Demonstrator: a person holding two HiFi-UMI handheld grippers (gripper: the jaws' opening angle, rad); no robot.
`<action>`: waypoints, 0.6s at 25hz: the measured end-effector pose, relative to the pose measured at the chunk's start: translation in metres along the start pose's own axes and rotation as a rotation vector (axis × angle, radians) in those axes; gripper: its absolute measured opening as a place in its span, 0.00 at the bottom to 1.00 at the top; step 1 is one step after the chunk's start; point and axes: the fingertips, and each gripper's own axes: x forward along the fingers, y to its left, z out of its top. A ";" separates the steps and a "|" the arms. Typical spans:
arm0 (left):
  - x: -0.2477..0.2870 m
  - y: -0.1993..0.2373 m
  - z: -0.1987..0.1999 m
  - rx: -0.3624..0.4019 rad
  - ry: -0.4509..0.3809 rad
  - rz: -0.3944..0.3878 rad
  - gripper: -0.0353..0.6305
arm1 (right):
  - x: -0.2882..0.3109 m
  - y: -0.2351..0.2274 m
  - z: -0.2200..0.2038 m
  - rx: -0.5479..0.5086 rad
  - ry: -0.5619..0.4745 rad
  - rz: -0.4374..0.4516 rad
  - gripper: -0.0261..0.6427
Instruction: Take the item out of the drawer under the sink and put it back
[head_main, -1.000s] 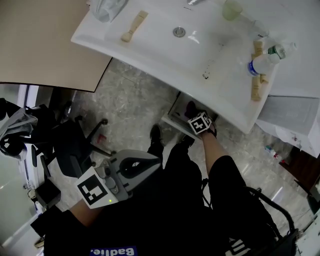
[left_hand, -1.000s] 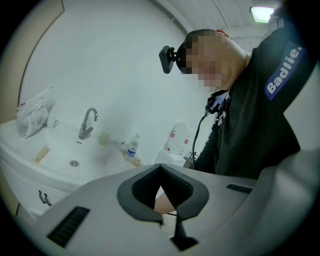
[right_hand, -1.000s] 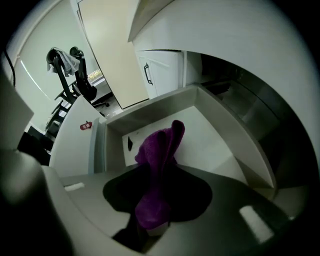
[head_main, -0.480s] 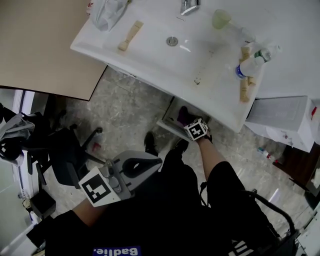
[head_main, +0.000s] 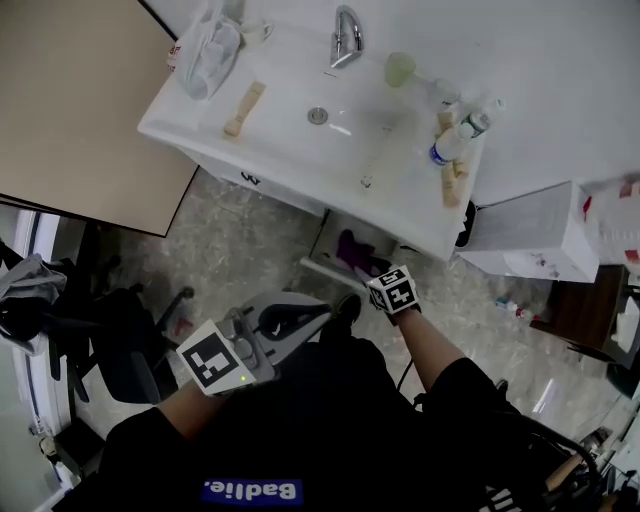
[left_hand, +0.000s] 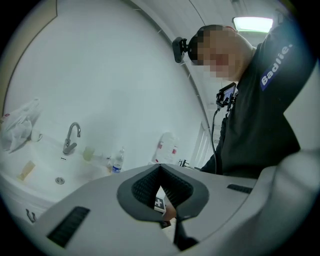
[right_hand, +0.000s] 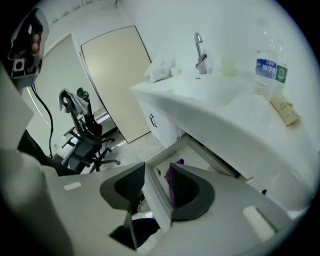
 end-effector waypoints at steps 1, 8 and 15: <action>-0.001 -0.002 0.005 0.003 -0.017 -0.008 0.04 | -0.012 0.007 0.007 0.014 -0.031 0.002 0.26; -0.001 -0.015 0.023 0.021 -0.033 -0.058 0.04 | -0.086 0.056 0.053 0.079 -0.246 0.025 0.23; 0.010 -0.028 0.036 0.055 -0.048 -0.141 0.04 | -0.164 0.088 0.089 0.075 -0.437 0.014 0.18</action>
